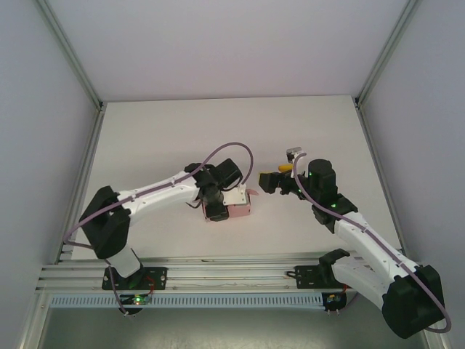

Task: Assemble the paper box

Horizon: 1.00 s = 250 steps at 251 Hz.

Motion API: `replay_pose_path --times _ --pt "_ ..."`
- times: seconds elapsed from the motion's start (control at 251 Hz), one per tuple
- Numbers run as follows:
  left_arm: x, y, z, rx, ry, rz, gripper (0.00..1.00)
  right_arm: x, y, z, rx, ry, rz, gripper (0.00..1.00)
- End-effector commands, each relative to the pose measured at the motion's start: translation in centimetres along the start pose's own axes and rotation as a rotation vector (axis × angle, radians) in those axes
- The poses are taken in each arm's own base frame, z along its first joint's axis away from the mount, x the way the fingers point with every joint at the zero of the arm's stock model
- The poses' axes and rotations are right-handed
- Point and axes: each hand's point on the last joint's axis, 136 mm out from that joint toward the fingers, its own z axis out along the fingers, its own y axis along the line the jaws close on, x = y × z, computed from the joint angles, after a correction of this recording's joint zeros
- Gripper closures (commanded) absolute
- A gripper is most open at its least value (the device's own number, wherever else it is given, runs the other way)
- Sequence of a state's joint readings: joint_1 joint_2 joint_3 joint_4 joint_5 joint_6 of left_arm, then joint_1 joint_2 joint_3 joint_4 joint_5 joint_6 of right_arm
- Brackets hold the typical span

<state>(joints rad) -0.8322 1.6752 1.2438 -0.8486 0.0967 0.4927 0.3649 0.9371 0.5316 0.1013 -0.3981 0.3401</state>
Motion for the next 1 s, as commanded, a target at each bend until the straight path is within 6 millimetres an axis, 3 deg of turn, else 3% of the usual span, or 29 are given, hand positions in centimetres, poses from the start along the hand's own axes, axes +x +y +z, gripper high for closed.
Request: replay_pose_path --times 0.0,0.216,0.379,0.507,0.762,0.902,0.994 --pt "0.5 0.8 0.0 0.019 0.046 -0.012 0.46 1.7 0.4 0.4 -0.033 0.044 -0.039 0.03" --pt "0.6 0.9 0.3 0.046 0.017 -0.007 0.37 4.1 -0.2 1.5 -0.036 0.132 -0.018 0.08" --pt "0.8 1.0 0.4 0.038 -0.006 -0.010 0.36 4.6 1.8 1.9 -0.167 0.151 -0.068 0.18" --pt "0.7 0.8 0.2 0.036 -0.031 0.001 0.41 4.9 3.0 2.3 -0.230 0.170 -0.141 0.23" --pt "0.5 0.7 0.2 0.038 -0.045 0.010 0.44 5.9 5.2 3.6 -0.349 0.235 -0.205 0.47" --pt "0.6 0.5 0.3 0.050 -0.044 0.019 0.44 6.3 5.2 4.1 -0.353 0.261 -0.236 0.48" --pt "0.6 0.6 0.5 0.048 -0.043 0.016 0.45 6.2 5.1 4.4 -0.346 0.269 -0.222 0.62"
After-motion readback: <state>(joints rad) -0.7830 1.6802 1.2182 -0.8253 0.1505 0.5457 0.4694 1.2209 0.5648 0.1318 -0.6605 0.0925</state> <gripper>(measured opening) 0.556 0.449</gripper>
